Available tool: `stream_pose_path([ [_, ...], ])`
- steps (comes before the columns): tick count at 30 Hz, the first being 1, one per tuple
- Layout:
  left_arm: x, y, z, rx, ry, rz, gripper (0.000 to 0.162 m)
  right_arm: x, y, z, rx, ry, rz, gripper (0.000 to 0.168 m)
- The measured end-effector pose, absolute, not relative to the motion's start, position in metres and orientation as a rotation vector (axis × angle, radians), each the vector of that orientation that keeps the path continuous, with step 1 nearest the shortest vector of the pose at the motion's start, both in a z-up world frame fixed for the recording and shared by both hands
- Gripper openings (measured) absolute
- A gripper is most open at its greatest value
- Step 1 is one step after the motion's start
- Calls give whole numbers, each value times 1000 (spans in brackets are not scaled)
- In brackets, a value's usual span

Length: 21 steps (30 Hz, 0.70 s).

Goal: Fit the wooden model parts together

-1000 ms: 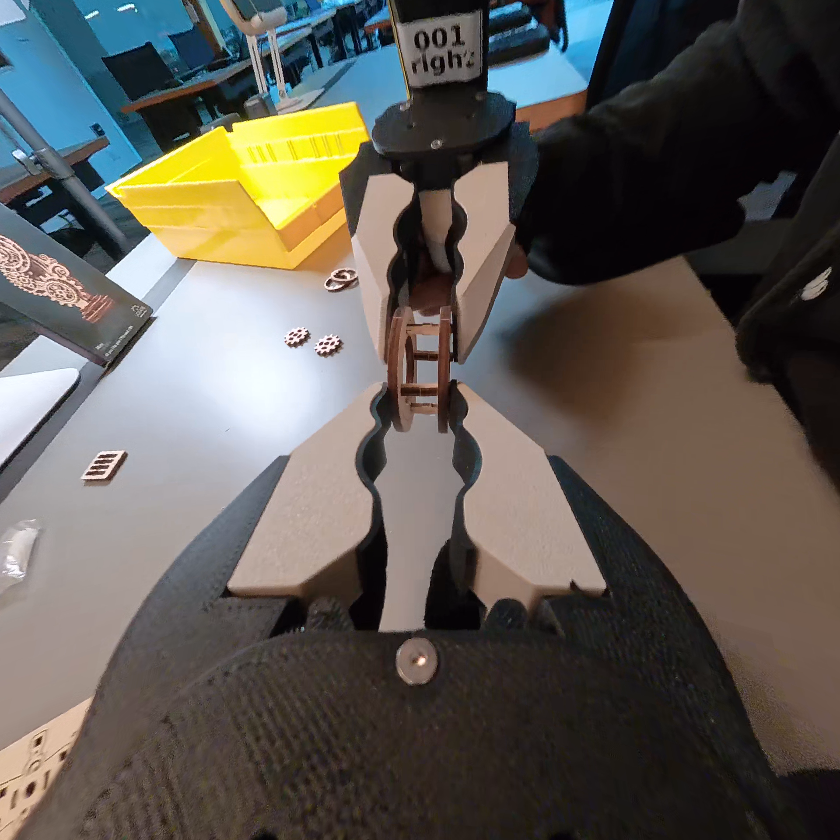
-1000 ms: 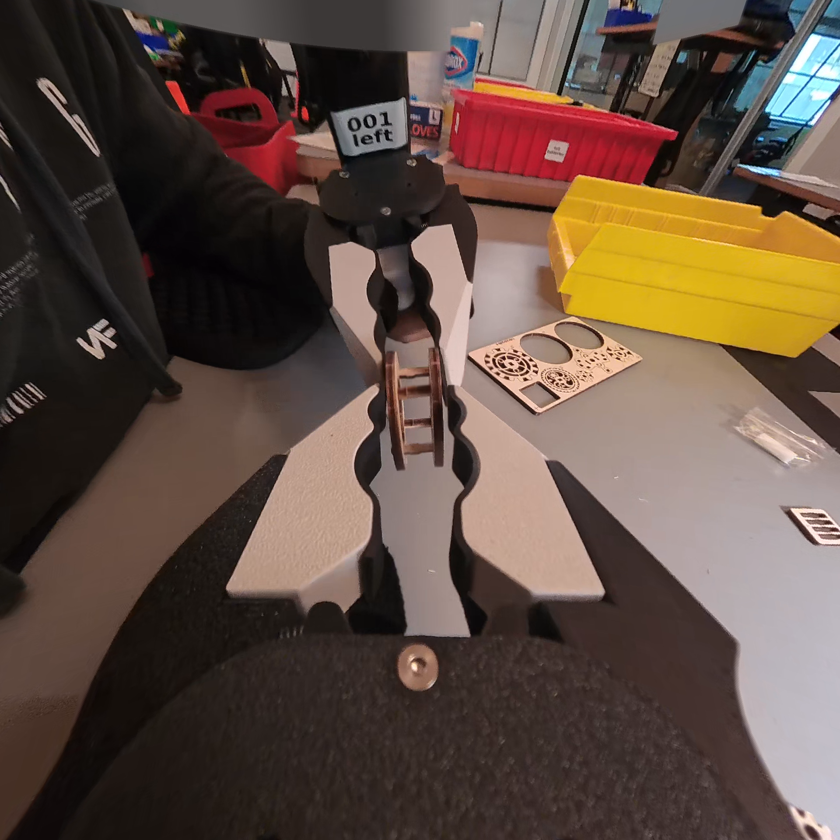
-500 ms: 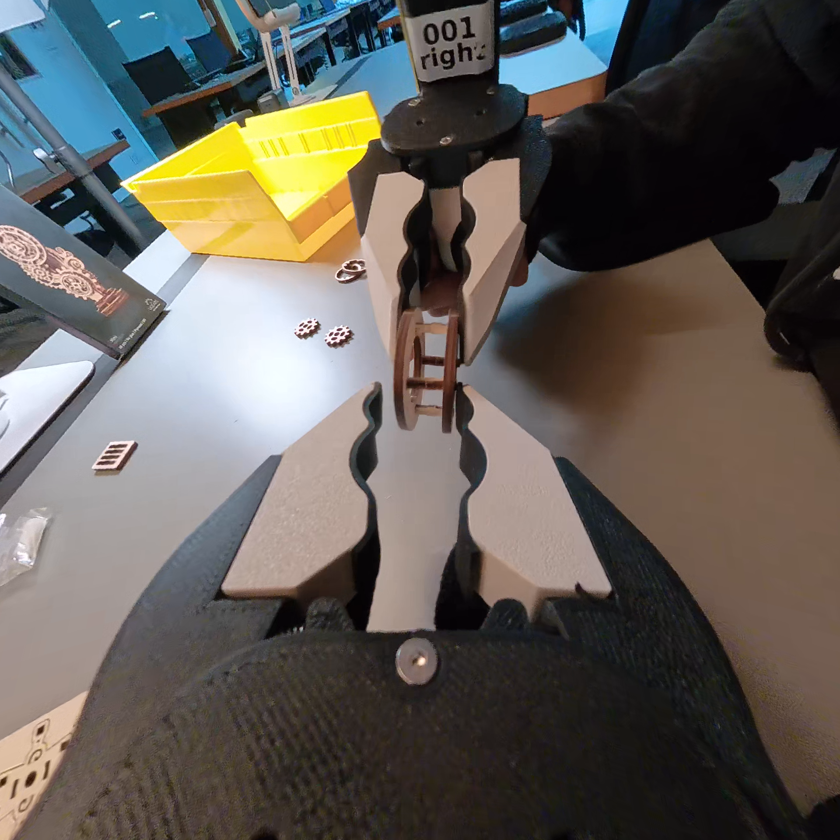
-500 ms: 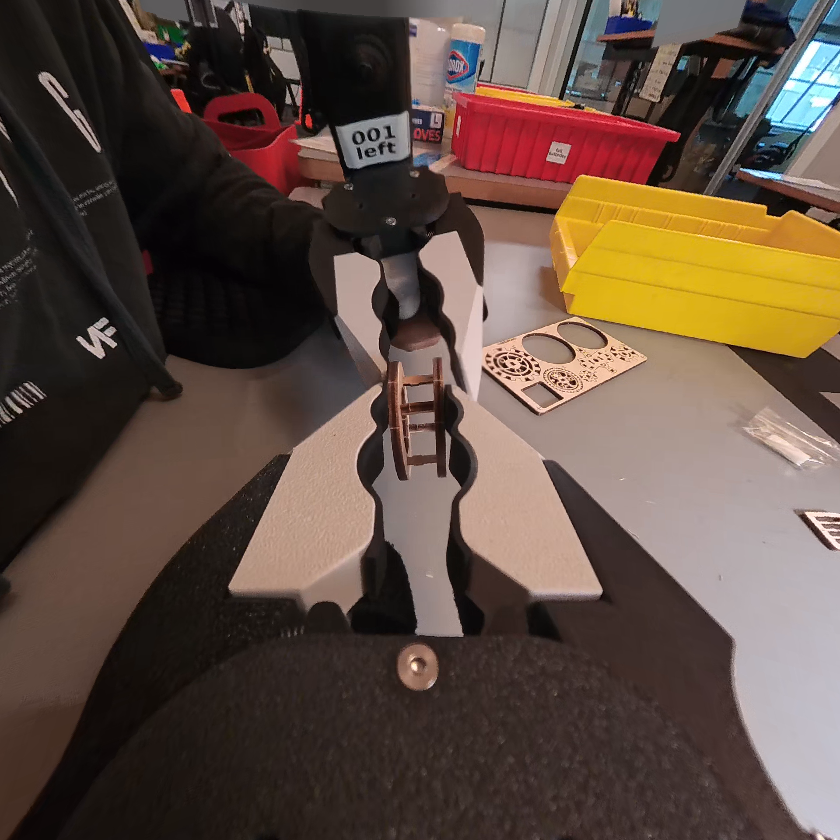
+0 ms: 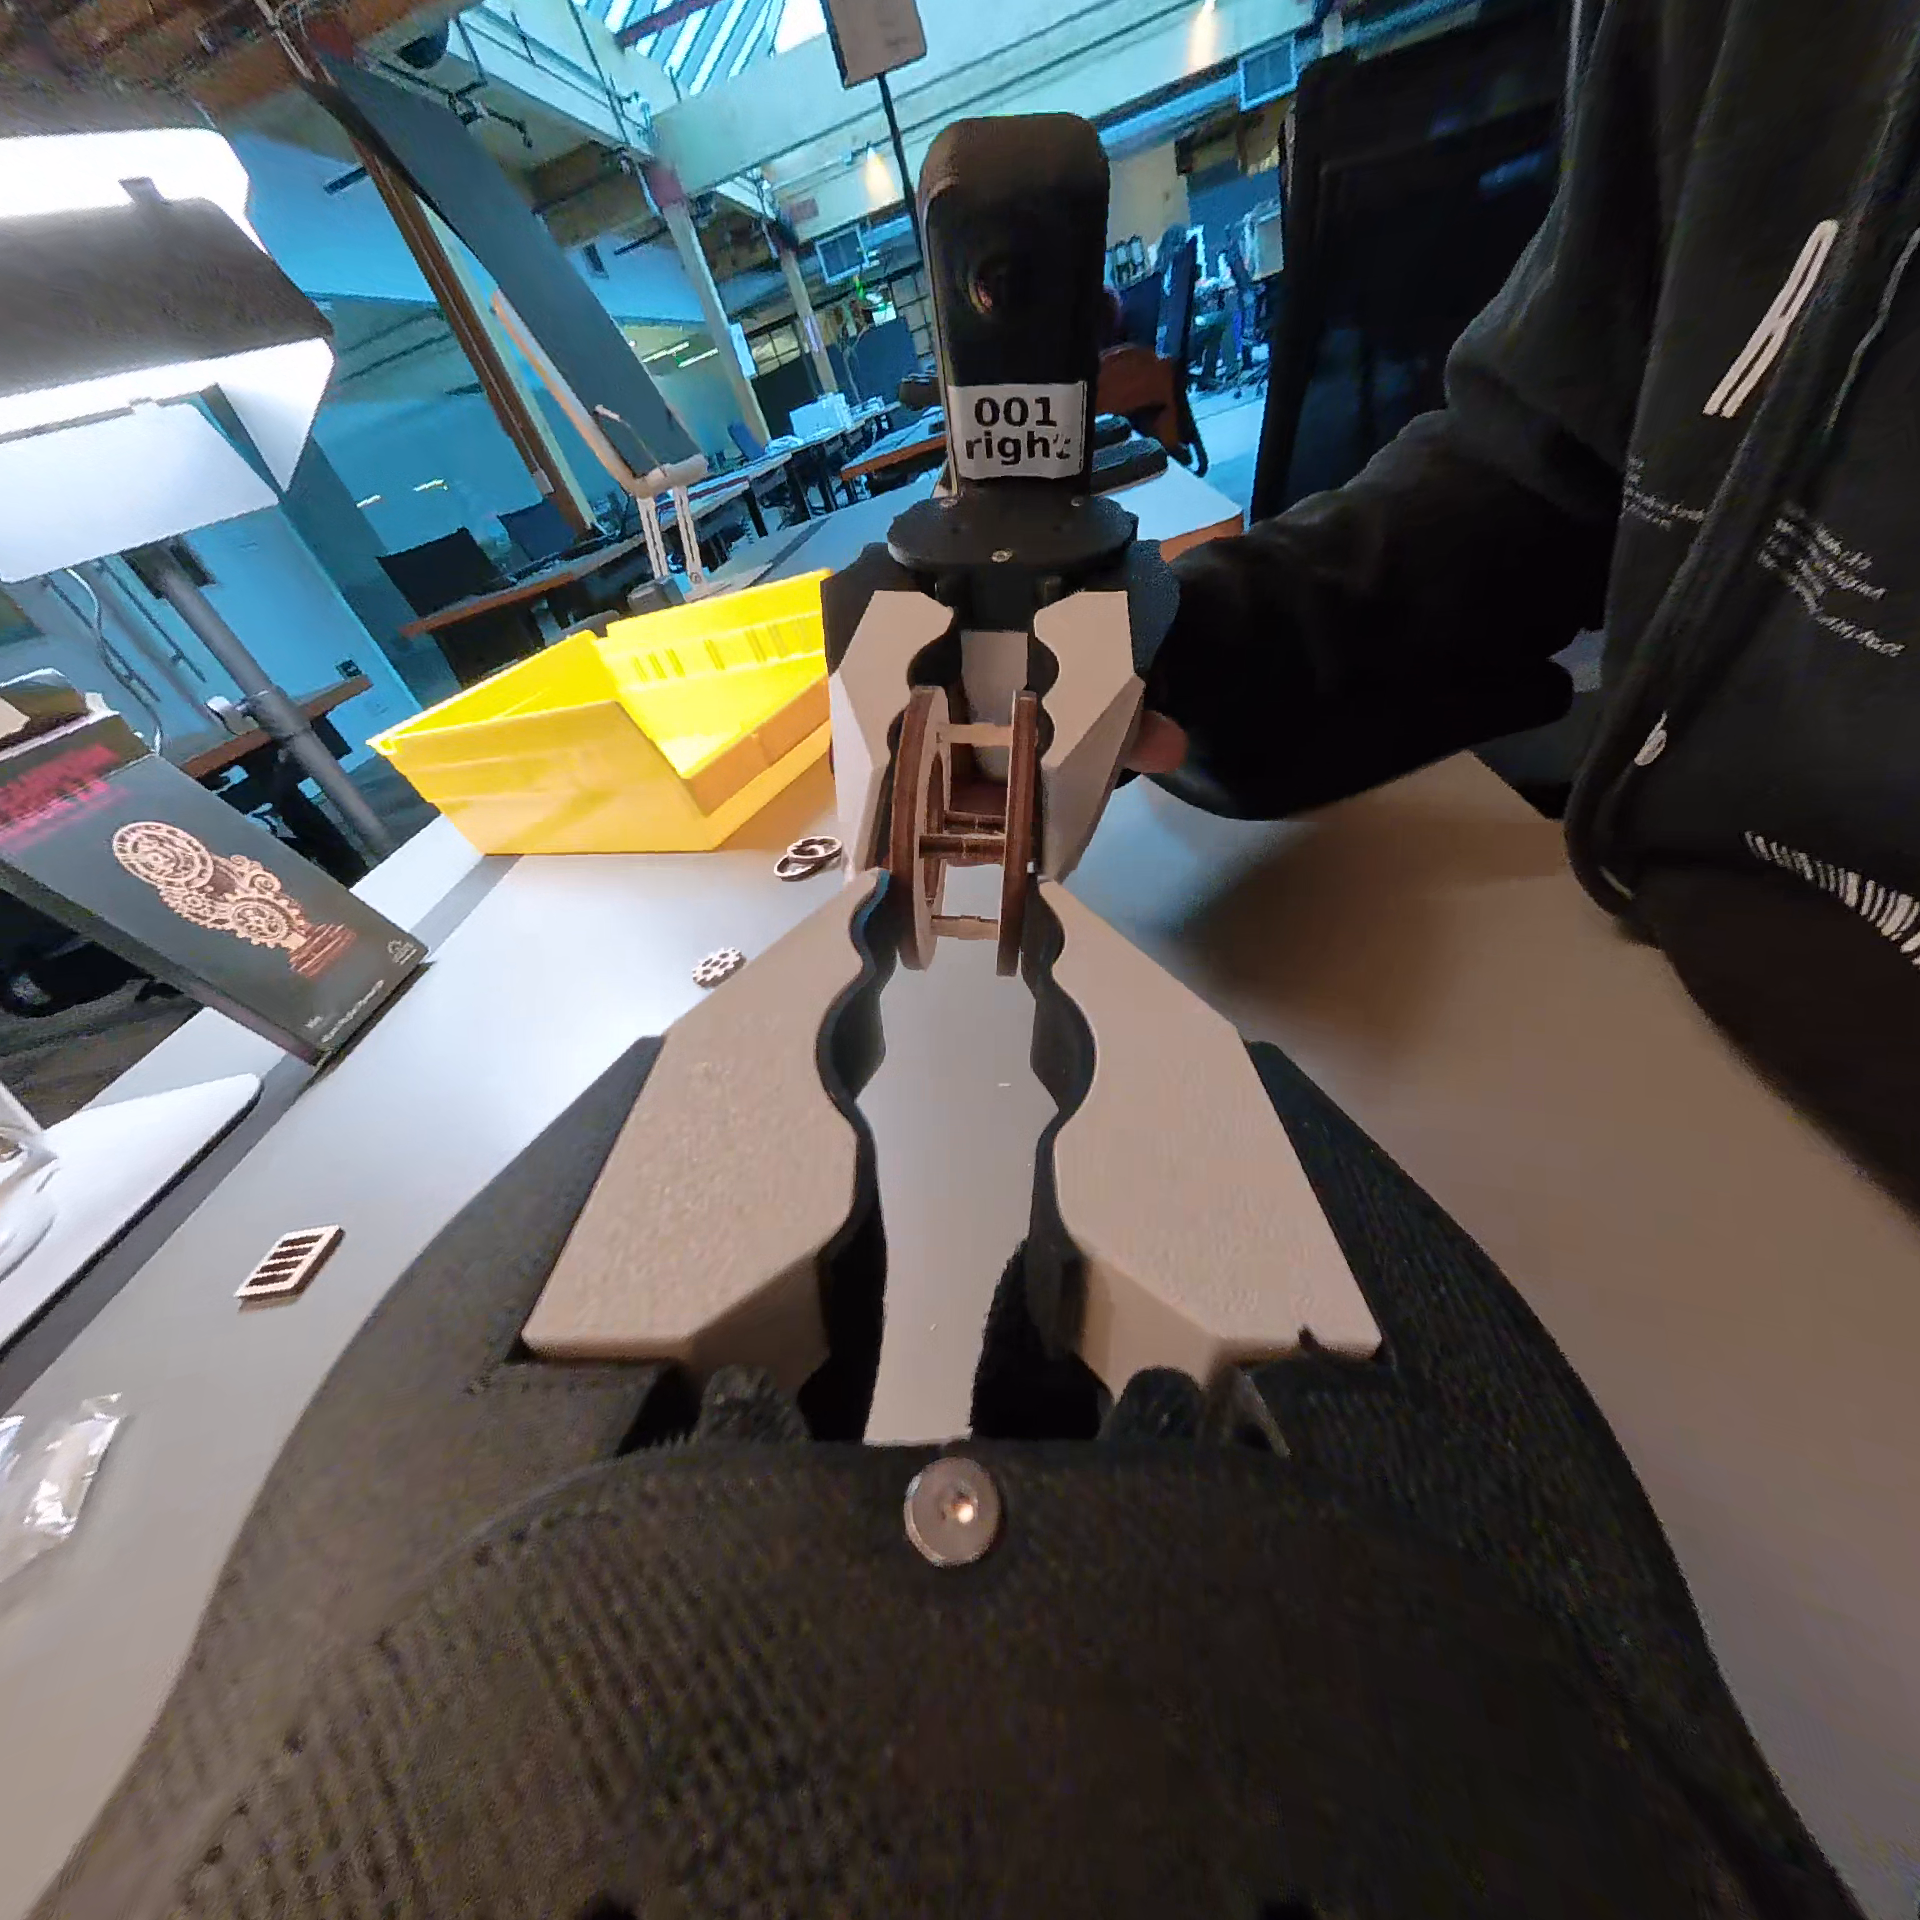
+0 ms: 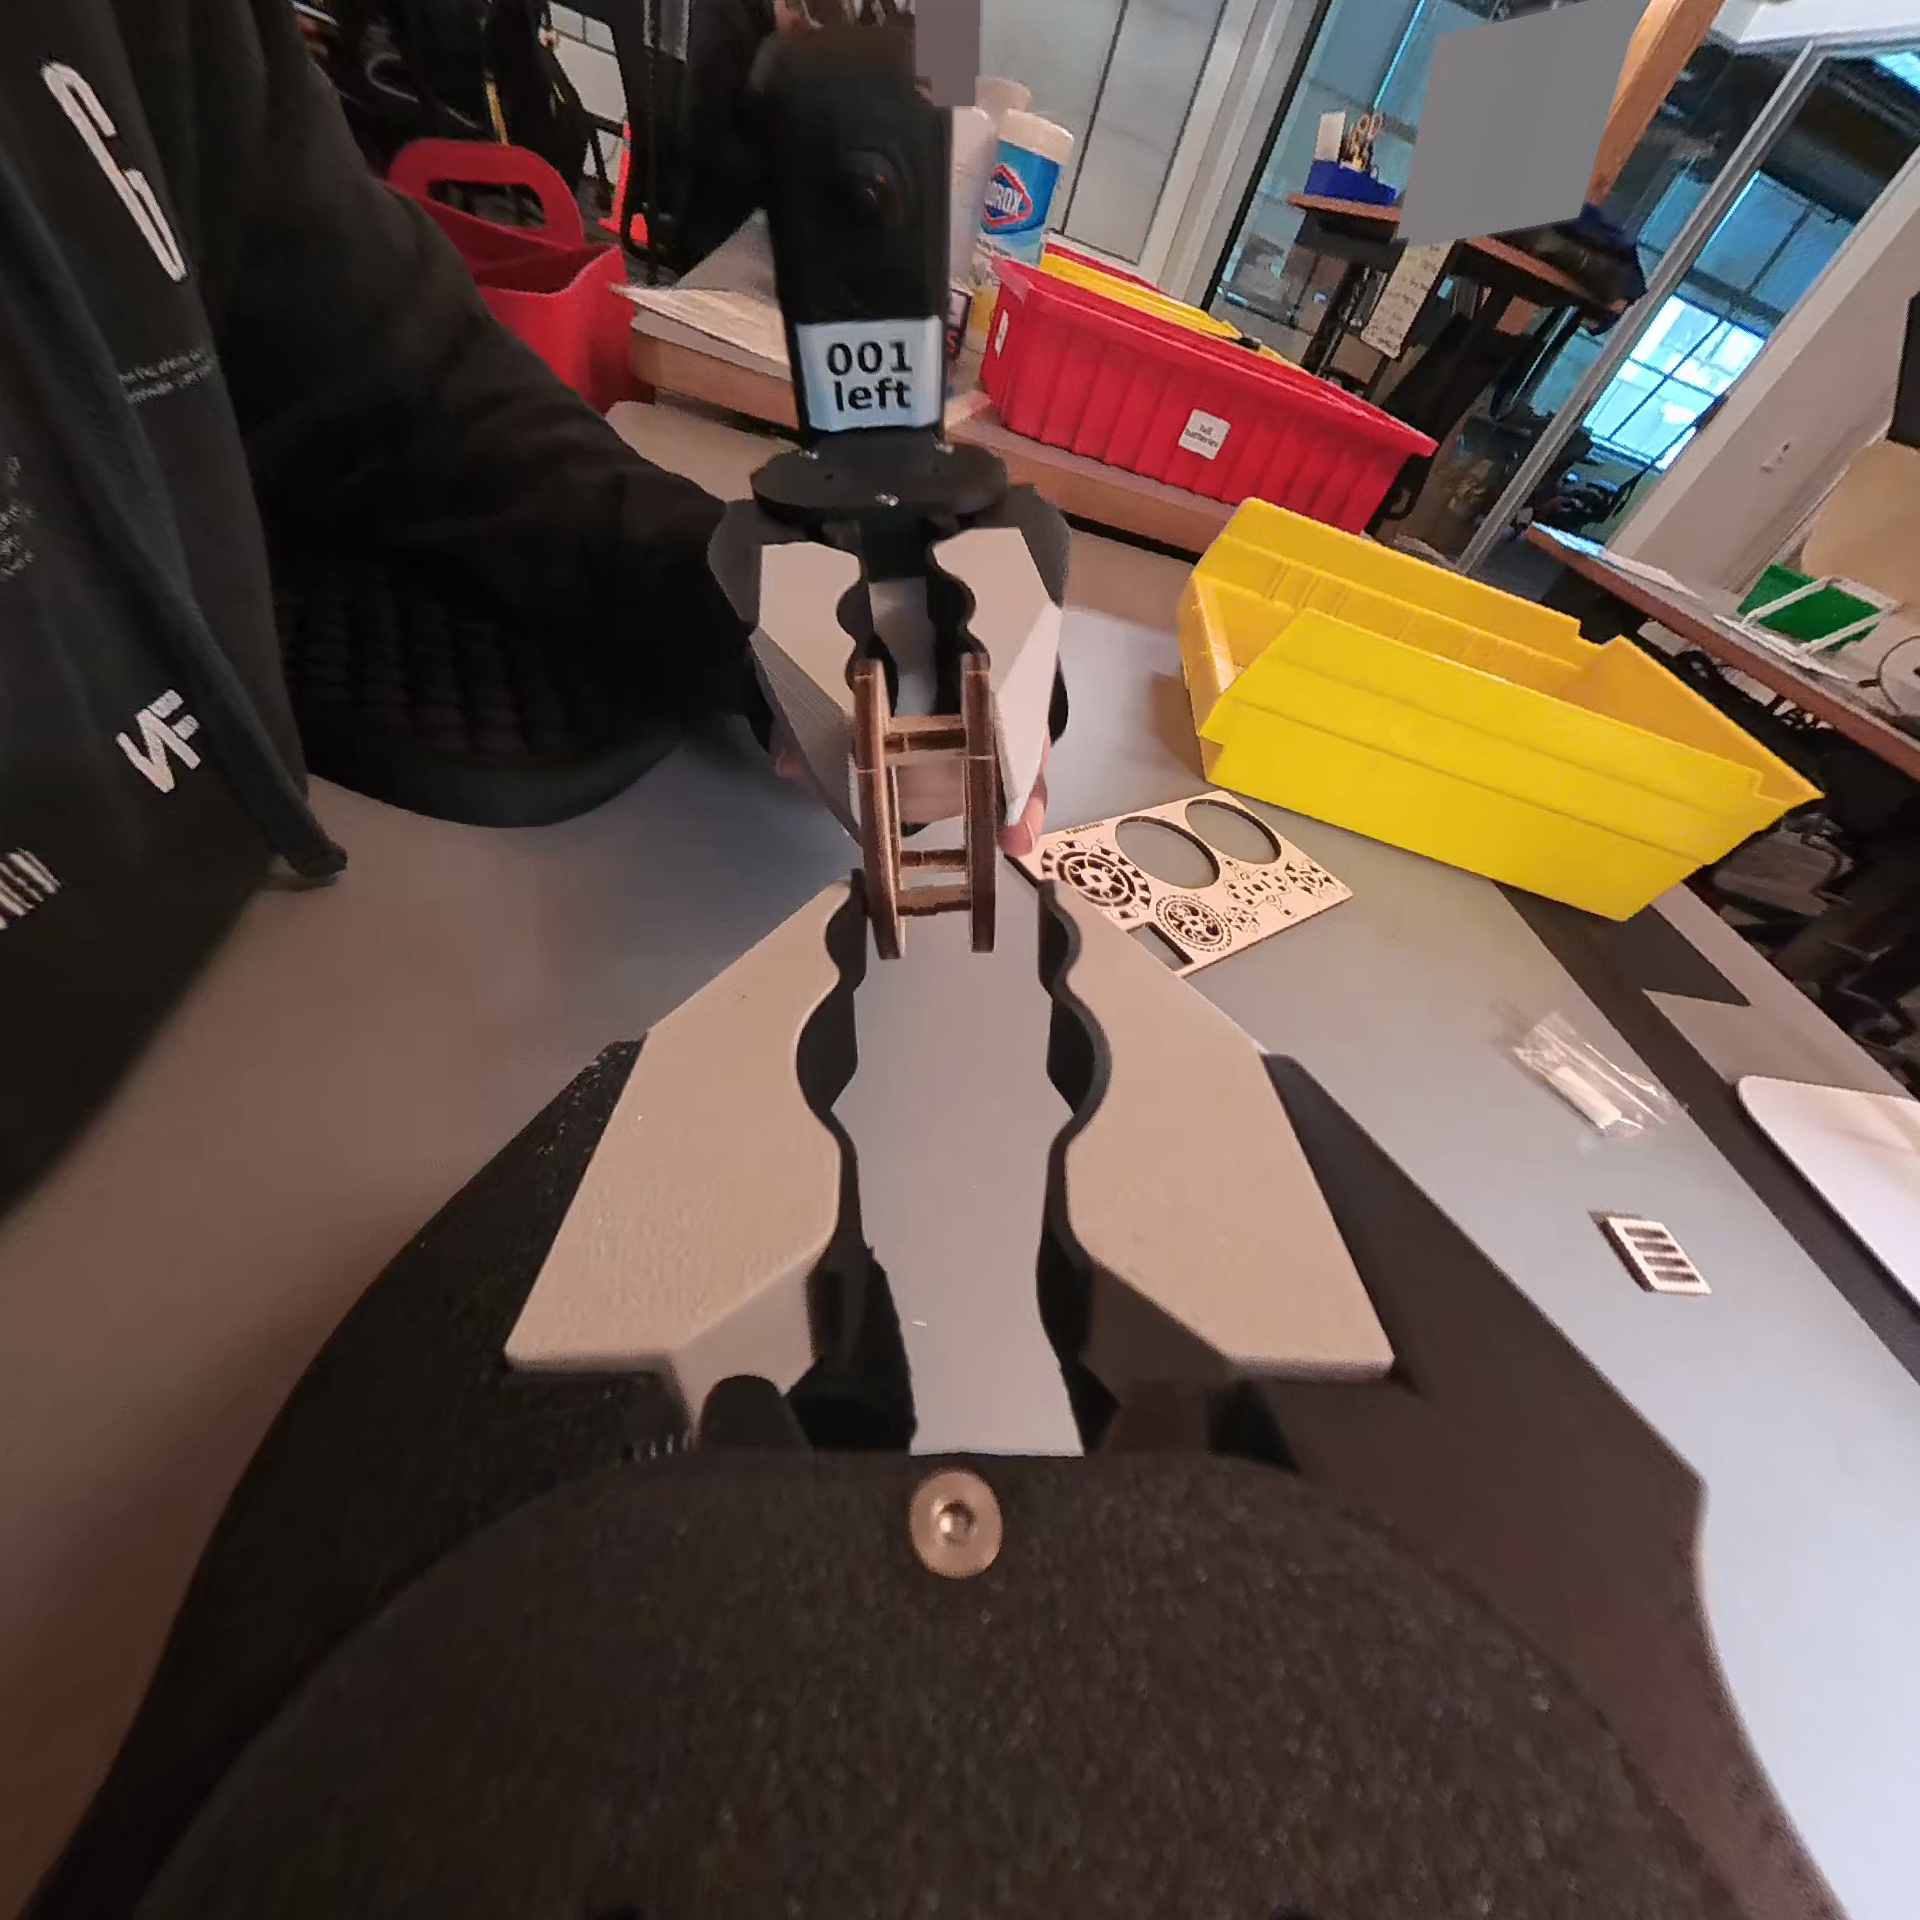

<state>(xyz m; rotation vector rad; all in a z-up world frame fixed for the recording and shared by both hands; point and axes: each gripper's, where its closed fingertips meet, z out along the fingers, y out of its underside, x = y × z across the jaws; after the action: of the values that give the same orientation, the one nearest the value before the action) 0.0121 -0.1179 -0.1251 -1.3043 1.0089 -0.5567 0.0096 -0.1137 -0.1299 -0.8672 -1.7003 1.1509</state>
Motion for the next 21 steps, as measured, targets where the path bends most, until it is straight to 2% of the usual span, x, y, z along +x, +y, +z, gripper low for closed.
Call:
stream_pose_path([
  [5, 11, -117, -124, -1309, 981, -603, 22, 11, -117, -127, -852, -1698, 1161, 21],
  [21, 16, -124, -128, -1322, 1013, -691, 22, 16, -125, -127, -830, -1739, 1219, 20],
])
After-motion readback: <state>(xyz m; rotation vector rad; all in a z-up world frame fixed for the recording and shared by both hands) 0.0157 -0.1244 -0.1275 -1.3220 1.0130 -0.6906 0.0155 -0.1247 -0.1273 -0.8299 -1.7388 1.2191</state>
